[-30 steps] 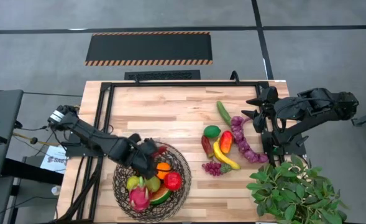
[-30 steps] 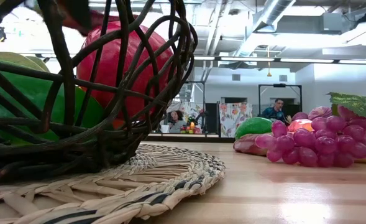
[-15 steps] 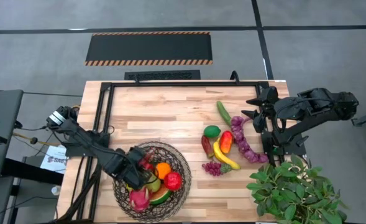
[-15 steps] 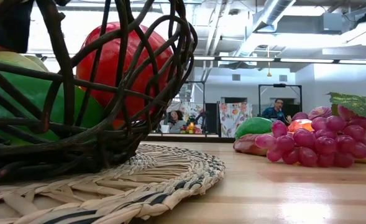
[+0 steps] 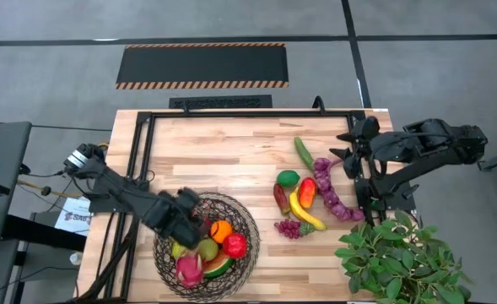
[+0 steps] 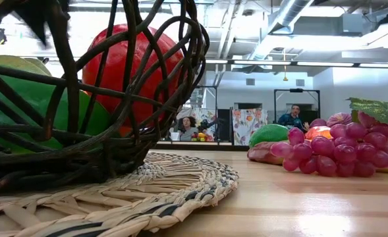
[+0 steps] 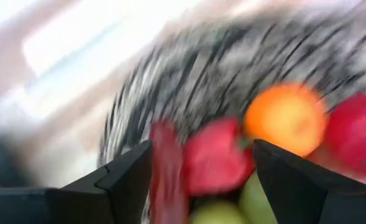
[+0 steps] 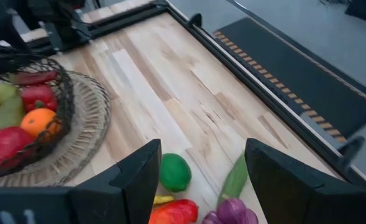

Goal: Build produce basket
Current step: Put the lime into the woven basket

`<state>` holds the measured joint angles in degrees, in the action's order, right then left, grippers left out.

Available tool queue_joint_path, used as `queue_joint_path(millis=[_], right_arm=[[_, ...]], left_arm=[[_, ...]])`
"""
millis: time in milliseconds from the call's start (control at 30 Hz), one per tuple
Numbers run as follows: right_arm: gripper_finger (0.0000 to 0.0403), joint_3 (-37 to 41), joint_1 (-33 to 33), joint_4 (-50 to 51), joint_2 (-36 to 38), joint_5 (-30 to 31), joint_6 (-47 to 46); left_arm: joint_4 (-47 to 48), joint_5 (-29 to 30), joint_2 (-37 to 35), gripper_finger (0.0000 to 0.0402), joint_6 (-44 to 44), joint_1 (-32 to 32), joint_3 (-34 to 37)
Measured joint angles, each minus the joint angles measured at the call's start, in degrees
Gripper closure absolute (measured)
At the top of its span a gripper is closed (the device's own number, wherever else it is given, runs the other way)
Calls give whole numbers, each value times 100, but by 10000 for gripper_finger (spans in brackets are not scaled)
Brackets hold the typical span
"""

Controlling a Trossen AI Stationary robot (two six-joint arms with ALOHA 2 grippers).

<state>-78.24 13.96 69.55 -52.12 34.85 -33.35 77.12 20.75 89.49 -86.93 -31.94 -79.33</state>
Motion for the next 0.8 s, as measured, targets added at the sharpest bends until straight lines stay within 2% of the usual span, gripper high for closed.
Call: queue_joint_path(millis=[133, 233, 300, 467, 567, 733, 800], right_arm=[[148, 0, -77, 174, 1, 1, -170], [148, 0, -98, 190, 0, 0, -180], [148, 0, -97, 191, 0, 0, -177], [148, 0, -95, 228, 0, -2, -176], [148, 0, -94, 301, 0, -13, -203], [148, 0, -86, 593, 0, -20, -399], [148, 0, -86, 647, 0, -20, -417]], left_arm=[[-255, 1004, -4, 138, 1165, 447, -528], [-1232, 1954, -4, 138, 2572, 883, -701], [-2240, 2218, 20, 138, 3682, 1263, -693], [-4663, 1561, 507, 138, 6017, 2162, -594], [-5669, 974, 1026, 138, 6706, 2583, -594], [-6937, 499, 2012, 138, 7548, 3022, -583], [-7559, 83, 2346, 138, 7801, 3158, -579]])
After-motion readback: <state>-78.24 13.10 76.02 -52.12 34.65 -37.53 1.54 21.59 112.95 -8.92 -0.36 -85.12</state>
